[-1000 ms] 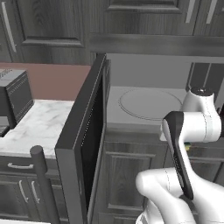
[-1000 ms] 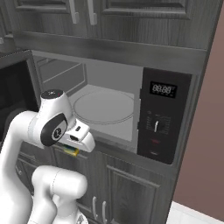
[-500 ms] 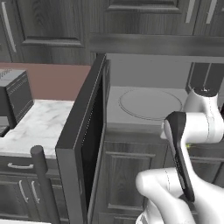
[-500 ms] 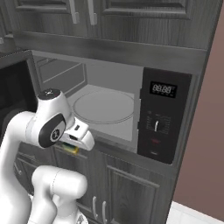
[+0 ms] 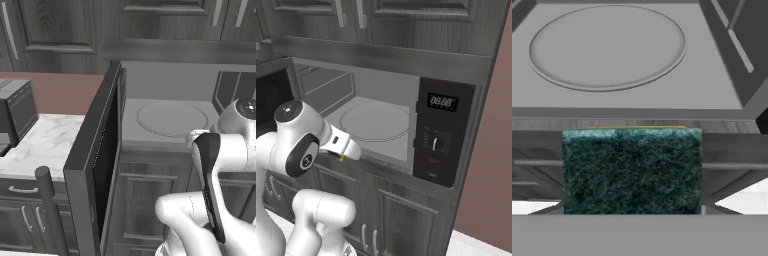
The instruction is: Place the sponge inside the microwave to prepare for sanitizing.
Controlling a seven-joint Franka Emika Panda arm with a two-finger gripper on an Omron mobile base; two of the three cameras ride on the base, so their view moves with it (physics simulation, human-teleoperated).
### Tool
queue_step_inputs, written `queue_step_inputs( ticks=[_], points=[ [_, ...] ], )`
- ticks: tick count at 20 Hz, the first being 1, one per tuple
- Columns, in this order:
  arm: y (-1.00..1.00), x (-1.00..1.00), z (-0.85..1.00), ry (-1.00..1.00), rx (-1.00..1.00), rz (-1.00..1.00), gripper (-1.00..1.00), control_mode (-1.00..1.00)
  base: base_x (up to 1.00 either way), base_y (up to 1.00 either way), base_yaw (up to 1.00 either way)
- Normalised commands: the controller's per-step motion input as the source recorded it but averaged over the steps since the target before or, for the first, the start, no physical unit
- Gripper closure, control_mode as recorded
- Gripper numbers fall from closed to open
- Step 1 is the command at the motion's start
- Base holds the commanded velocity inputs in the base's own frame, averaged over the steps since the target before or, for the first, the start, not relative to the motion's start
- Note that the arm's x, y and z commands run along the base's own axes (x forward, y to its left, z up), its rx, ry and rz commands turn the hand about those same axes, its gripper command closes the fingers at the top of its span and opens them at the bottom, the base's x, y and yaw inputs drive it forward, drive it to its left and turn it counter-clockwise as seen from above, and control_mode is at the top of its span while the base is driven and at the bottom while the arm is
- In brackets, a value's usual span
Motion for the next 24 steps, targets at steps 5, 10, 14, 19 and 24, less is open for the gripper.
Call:
queue_step_inputs(
  ticks=[5,10,14,19,24],
  points=[
    [-0.01,0.78,0.27,-0.03,0.00,-0.01,1.00,-1.00,0.00,0.00,0.00],
    [-0.02,1.00,0.00,0.00,0.00,0.00,1.00,-1.00,0.00,0.00,0.00],
    [-0.06,1.00,-0.07,0.02,-0.02,-0.01,1.00,-1.00,0.00,0.00,0.00],
    [-0.13,1.00,-0.20,0.00,-0.03,0.00,1.00,-1.00,0.00,0.00,0.00],
    [-0.14,0.89,-0.33,0.00,-0.02,0.00,1.00,-1.00,0.00,0.00,0.00]
  ],
)
